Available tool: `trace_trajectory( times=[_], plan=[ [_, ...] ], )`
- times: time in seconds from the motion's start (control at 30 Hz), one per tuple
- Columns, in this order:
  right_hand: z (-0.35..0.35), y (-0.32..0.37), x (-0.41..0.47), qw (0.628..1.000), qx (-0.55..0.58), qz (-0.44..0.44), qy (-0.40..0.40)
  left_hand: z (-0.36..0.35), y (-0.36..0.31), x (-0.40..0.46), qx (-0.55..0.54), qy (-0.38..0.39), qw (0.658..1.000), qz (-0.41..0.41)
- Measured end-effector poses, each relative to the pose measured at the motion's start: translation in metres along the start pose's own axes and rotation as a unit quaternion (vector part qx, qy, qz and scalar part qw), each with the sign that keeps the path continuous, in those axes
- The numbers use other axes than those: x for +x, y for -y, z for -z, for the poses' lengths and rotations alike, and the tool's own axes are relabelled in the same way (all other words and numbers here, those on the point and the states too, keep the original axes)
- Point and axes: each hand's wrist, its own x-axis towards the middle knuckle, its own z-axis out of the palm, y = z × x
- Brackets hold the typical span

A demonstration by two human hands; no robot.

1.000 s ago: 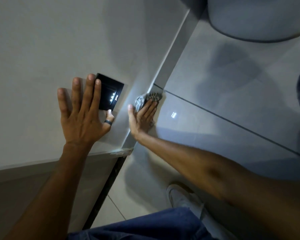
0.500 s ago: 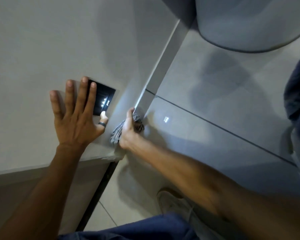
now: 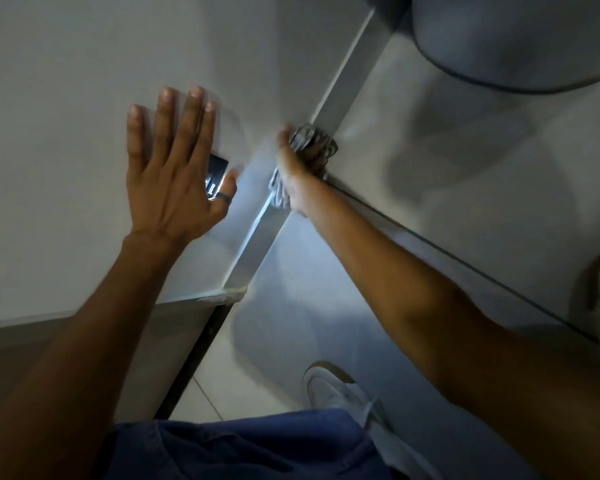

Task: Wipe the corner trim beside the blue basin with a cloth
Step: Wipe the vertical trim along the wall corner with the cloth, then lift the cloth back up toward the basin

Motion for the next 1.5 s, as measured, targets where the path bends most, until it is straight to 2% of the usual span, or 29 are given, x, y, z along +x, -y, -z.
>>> trace_trajectory(
  times=[0.17,0.27,0.37,0.5,0.6,0.73,0.93,1.03,1.13,1.2,1.3,1.37,1.43,1.5],
  plan=[
    [-0.031,-0.068,-0.041,0.988,-0.045,-0.077,0.128,0.001,-0.01,0.026,-0.014,0.026,1.0,0.007],
    [-0.045,-0.101,-0.061,0.98,-0.038,-0.077,0.18,0.005,-0.013,0.041,-0.022,0.04,0.999,0.014],
    [-0.042,-0.089,-0.053,0.991,-0.007,-0.036,0.126,0.007,-0.015,0.057,-0.027,0.049,0.998,0.012],
    [-0.017,-0.035,-0.012,0.999,0.005,0.041,0.033,0.006,-0.016,0.072,-0.018,0.039,0.999,0.008],
    [0.002,0.01,0.018,0.996,0.076,0.046,0.002,0.006,-0.021,0.077,-0.031,0.042,0.999,0.008],
    [0.025,0.056,0.054,0.99,0.104,0.089,-0.036,0.008,-0.023,0.077,-0.037,0.046,0.998,0.013],
    [0.05,0.104,0.1,0.981,0.062,0.134,-0.123,0.014,-0.04,0.07,-0.036,0.082,0.996,0.018],
    [0.045,0.098,0.103,0.973,0.018,0.148,-0.177,0.011,-0.055,0.062,-0.053,0.097,0.994,0.019],
    [0.038,0.07,0.086,0.95,-0.052,0.205,-0.228,0.008,-0.066,0.057,-0.094,0.067,0.993,0.031],
    [0.038,0.041,0.067,0.949,-0.1,0.232,-0.188,0.008,-0.072,0.06,-0.138,0.052,0.988,0.053],
    [0.059,0.01,0.022,0.987,-0.082,0.131,-0.047,0.021,-0.082,0.066,-0.212,0.067,0.972,0.075],
    [0.088,0.019,-0.017,0.982,-0.1,0.155,-0.032,0.037,-0.084,0.074,-0.264,0.073,0.958,0.09],
    [0.116,0.051,-0.067,0.96,-0.149,0.234,-0.031,0.056,-0.081,0.081,-0.306,0.043,0.944,0.119],
    [0.133,0.096,-0.115,0.891,-0.261,0.368,-0.052,0.078,-0.074,0.091,-0.347,0.008,0.923,0.164]
  ],
)
